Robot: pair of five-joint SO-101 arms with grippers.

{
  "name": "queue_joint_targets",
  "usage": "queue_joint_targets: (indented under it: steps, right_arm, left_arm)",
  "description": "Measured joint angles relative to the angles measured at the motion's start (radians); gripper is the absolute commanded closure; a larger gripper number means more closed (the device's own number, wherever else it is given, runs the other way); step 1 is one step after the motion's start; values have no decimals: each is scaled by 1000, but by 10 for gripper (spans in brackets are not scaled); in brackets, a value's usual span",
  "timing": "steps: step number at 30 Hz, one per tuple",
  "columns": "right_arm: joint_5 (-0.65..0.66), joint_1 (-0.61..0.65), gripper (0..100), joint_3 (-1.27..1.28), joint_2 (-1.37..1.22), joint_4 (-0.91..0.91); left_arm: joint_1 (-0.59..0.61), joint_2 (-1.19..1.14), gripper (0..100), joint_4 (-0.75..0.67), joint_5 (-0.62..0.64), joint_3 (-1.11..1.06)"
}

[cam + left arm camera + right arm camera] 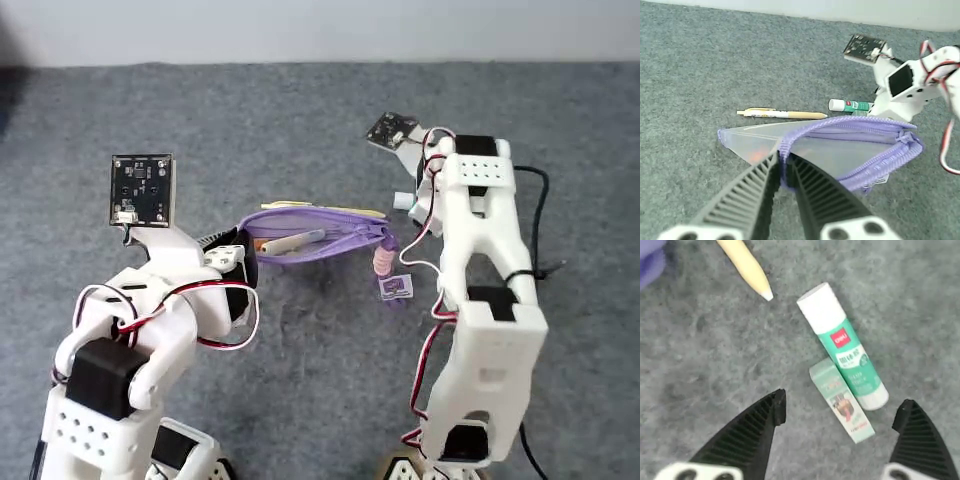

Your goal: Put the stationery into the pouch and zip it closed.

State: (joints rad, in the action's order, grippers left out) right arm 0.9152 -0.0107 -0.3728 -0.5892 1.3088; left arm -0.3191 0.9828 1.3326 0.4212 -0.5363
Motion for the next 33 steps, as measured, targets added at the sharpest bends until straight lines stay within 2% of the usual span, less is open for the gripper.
queue_joint_targets:
  steps: [6, 12, 14, 21, 25, 33]
  right_arm:
    - [0, 32, 672, -127, -155, -3]
    - [2, 28, 898, -259, -278, 0]
    - [2, 31, 939, -284, -287, 23]
    - [-6, 20, 953, -336, -295, 120]
    - [-106, 18, 993, -402, -296, 212]
    - [-282, 12, 991, -651, -296, 384]
  left_arm:
    - [2, 12, 987, 0, 0, -41]
    - [-2, 12, 987, 0, 0, -43]
    - [-2, 12, 987, 0, 0, -44]
    - [-2, 12, 987, 0, 0, -48]
    - [-2, 12, 987, 0, 0, -48]
    - [-2, 12, 987, 0, 0, -48]
